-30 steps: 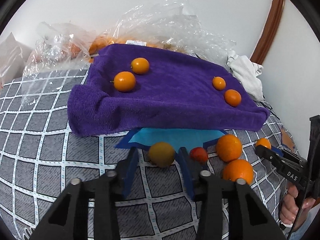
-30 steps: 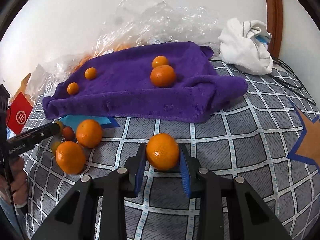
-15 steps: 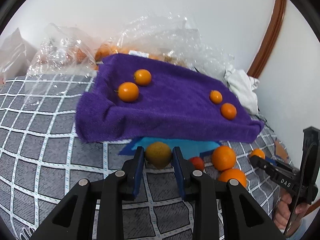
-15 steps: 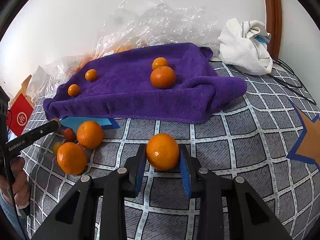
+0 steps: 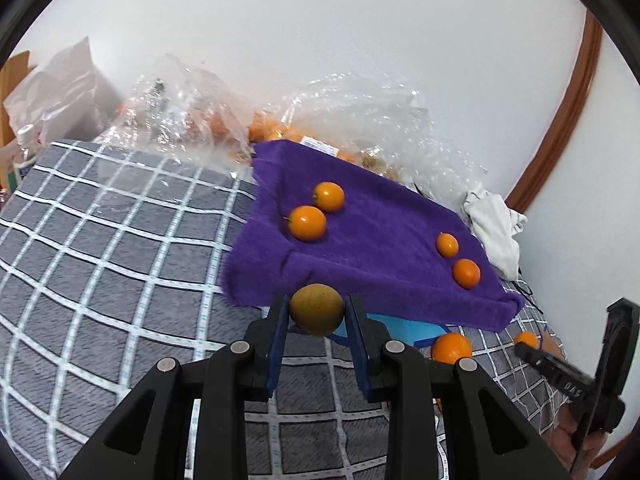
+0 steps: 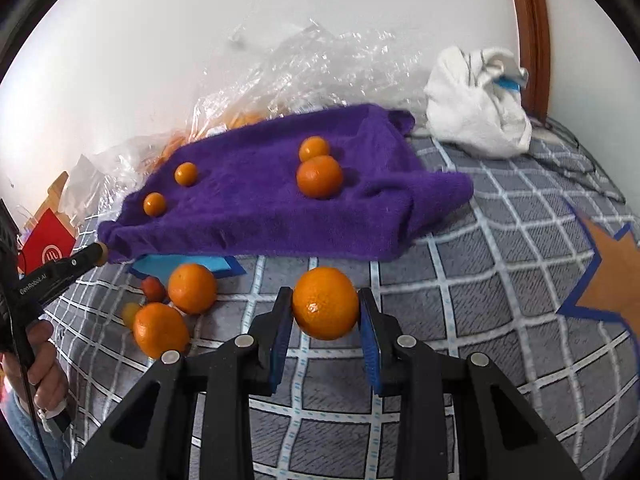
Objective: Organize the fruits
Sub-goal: 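Carry the orange and yellow fruit over the purple towel and lower them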
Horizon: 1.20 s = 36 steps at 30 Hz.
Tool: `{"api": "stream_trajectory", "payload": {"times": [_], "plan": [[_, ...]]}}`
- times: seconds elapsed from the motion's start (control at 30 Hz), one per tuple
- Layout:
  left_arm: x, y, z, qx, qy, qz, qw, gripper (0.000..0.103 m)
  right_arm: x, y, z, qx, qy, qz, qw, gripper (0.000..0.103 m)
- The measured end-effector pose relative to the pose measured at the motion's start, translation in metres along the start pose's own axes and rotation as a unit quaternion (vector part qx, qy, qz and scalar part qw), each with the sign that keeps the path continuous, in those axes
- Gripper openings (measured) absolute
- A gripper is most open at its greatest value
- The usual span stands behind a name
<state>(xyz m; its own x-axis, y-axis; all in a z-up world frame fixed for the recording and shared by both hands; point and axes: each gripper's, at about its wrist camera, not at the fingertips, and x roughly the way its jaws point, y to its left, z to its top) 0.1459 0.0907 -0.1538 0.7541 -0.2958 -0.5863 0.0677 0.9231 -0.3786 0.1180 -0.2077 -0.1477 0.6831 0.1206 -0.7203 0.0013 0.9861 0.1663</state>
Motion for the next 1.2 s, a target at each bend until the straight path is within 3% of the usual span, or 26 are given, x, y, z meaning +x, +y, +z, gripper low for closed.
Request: {"api": "stream_trajectory", "payload": {"times": [0.23, 0.53, 1.0, 1.2], "plan": [[-0.026, -0.003, 0.031, -0.002, -0.005, 0.004, 1.0, 0.028, -0.011, 0.01, 0.042, -0.02, -0.021, -0.004, 1.0, 0.032], [-0.028, -0.008, 0.078, -0.006, -0.013, 0.024, 0.9996, 0.028, 0.022, 0.007, 0.088, 0.004, -0.005, 0.009, 1.0, 0.032], [0.045, -0.022, 0.073, 0.018, 0.056, 0.051, 0.997, 0.028, 0.069, 0.006, 0.077, -0.01, 0.038, 0.007, 0.999, 0.032], [0.07, -0.025, 0.068, 0.024, 0.081, 0.083, 0.9929, 0.028, 0.078, 0.002, 0.073, -0.01, 0.049, 0.009, 0.999, 0.032]]}}
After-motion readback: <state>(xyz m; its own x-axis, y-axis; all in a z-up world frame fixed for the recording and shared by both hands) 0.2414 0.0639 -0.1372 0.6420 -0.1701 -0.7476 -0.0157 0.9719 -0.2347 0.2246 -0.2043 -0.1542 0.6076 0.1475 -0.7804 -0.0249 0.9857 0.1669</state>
